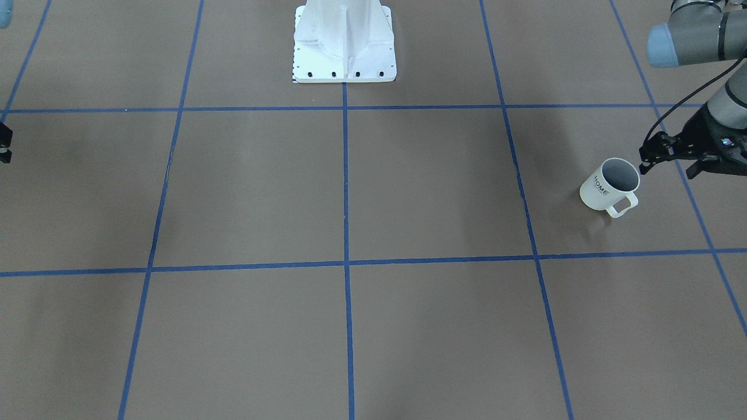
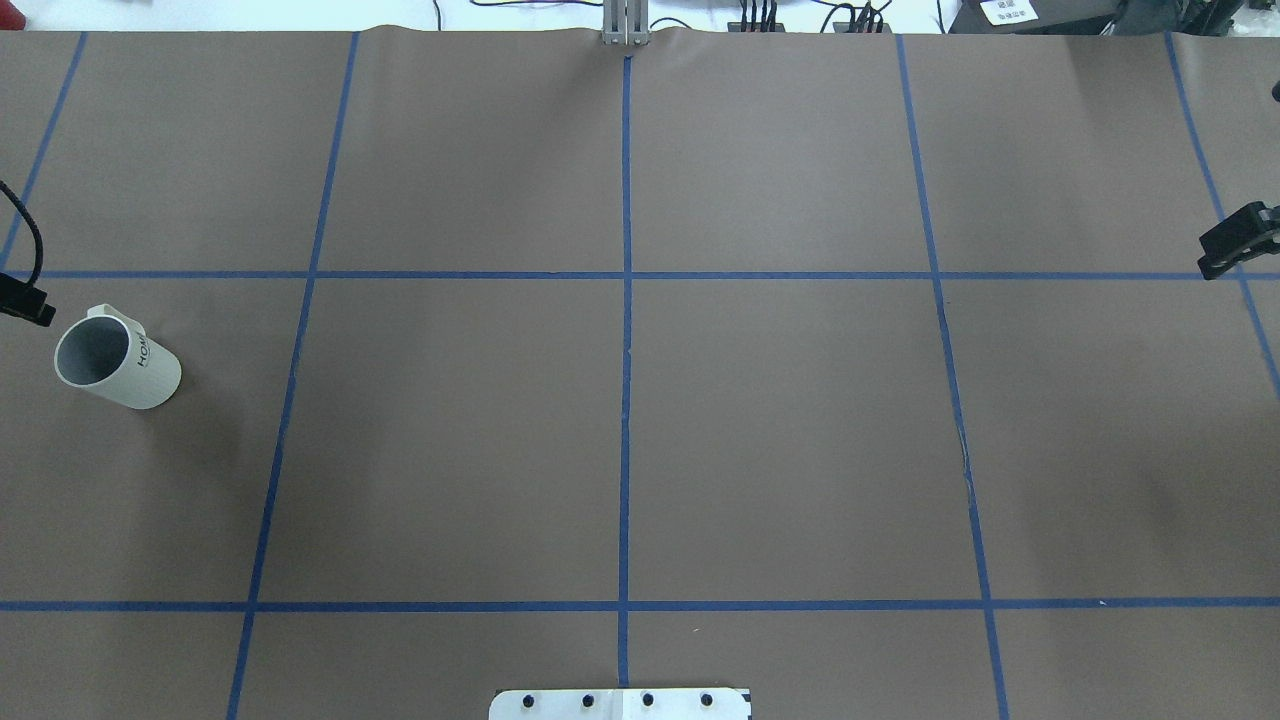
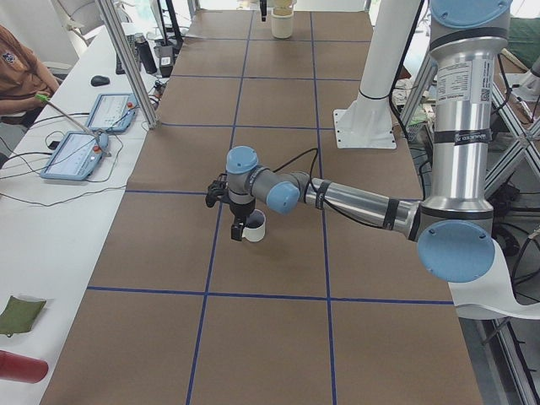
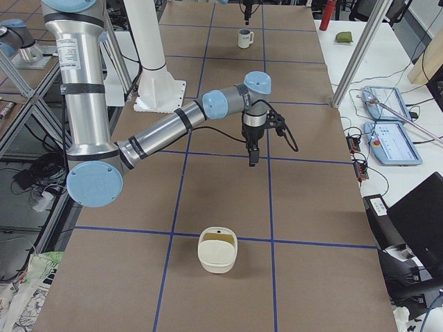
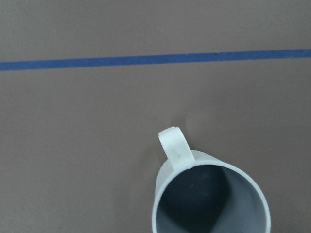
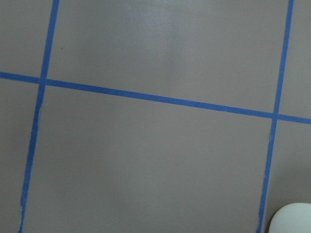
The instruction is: Left arm hands cup to right arm to dump lemon
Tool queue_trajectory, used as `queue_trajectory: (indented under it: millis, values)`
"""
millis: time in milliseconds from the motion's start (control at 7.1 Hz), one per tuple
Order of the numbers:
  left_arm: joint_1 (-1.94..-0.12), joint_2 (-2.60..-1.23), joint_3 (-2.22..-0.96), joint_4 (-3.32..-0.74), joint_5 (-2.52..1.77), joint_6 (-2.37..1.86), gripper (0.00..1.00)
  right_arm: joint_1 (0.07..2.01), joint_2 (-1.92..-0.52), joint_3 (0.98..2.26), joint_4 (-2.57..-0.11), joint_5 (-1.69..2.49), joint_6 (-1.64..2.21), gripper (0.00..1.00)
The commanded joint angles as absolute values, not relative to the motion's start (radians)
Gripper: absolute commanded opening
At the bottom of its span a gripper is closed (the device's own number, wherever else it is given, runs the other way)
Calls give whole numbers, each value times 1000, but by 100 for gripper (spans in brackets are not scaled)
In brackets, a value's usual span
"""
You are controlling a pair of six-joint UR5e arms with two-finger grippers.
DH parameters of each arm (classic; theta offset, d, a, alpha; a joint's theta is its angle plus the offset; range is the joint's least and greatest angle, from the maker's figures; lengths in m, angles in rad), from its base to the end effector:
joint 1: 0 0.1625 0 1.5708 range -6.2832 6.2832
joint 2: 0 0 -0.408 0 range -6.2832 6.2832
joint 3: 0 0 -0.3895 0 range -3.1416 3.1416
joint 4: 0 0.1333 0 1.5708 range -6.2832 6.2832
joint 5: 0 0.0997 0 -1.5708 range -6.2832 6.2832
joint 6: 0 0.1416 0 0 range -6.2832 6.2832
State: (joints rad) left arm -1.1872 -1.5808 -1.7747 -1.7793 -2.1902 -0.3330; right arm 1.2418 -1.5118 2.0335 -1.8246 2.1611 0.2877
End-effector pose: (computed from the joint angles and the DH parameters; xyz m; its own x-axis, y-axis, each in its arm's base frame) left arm 0.1483 -0.5040 0.5521 0.7410 0.2201 -0.6344 -0.1049 0.9711 0.2143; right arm -0.1064 -0.4804 0.4627 0.7967 -0.1321 0.5898 0.0892 0.9908 0.1015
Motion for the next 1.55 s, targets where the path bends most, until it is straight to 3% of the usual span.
queue_trajectory:
  millis: [0, 563, 1408]
  values:
    - [-1352, -1719, -1644, -1623, -2200, -61, 100, 1342, -1592, 2003, -1796, 2178, 163, 100]
    - [-1489, -1730, -1533, -1621, -2224, 107, 100, 1399, -1722, 1889, -1466, 2260, 156, 100]
    - [-1500, -1666, -1516, -1686, -2218, 103, 100, 1529, -1740, 1844, -1457, 2334, 158, 100]
